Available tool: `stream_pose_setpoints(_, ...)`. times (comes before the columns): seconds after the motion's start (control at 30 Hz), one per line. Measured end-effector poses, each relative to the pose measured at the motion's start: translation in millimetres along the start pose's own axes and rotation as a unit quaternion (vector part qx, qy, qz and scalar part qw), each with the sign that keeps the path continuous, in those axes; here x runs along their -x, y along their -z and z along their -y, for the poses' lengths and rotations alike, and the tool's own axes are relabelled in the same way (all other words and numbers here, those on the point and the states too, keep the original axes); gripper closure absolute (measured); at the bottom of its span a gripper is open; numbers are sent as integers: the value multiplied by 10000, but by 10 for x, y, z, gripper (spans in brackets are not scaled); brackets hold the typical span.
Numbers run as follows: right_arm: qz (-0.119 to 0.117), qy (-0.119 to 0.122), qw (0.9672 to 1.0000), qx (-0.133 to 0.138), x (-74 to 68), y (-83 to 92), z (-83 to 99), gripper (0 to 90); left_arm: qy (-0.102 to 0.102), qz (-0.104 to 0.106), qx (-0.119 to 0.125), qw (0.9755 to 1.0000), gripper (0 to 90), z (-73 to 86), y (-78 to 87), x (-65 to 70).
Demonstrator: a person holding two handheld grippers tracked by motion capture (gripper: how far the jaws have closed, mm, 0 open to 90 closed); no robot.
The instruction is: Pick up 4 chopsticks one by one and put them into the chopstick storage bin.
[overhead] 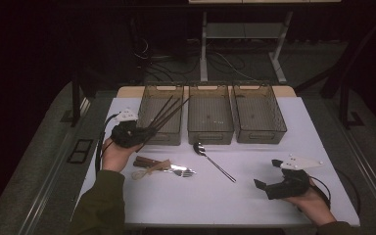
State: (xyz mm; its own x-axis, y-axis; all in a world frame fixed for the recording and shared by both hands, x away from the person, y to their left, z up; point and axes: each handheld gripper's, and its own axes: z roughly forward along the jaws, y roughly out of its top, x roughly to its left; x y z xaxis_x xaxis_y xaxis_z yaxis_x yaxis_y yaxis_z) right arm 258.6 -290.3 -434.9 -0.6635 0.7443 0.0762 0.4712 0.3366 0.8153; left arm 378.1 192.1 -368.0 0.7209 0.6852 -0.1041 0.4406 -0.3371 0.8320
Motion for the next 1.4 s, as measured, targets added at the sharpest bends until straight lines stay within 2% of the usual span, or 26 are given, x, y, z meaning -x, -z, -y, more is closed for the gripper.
stream_pose_setpoints(0.3,-3,-3,10000,6,1,0,0,9,-140,-223,-56,9996,842,-332,-157,-101)
stream_pose_setpoints(0.5,-18,-2,10000,14,2,2,0,9,-184,-389,-88,9990,842,-434,-282,-191)
stream_pose_setpoints(0.57,-21,9,10000,21,4,2,0,9,-14,-411,12,9992,842,-435,-329,-232)
stream_pose_setpoints(0.63,-26,4,10000,15,1,2,1,10,45,-434,-5,9990,842,-428,-366,-277)
stream_pose_setpoints(0.7,-30,7,10000,14,0,1,1,9,46,-493,-113,9987,842,-417,-404,-327)
stream_pose_setpoints(0.93,-35,7,10000,15,2,3,1,9,283,-696,-375,9965,842,-328,-498,-481)
stream_pose_setpoints(1.17,-40,16,10000,18,1,5,1,10,338,-794,-679,9939,841,-268,-563,-523)
stream_pose_setpoints(1.4,-45,22,10000,22,2,6,2,10,464,-859,-798,9920,840,-225,-589,-553)
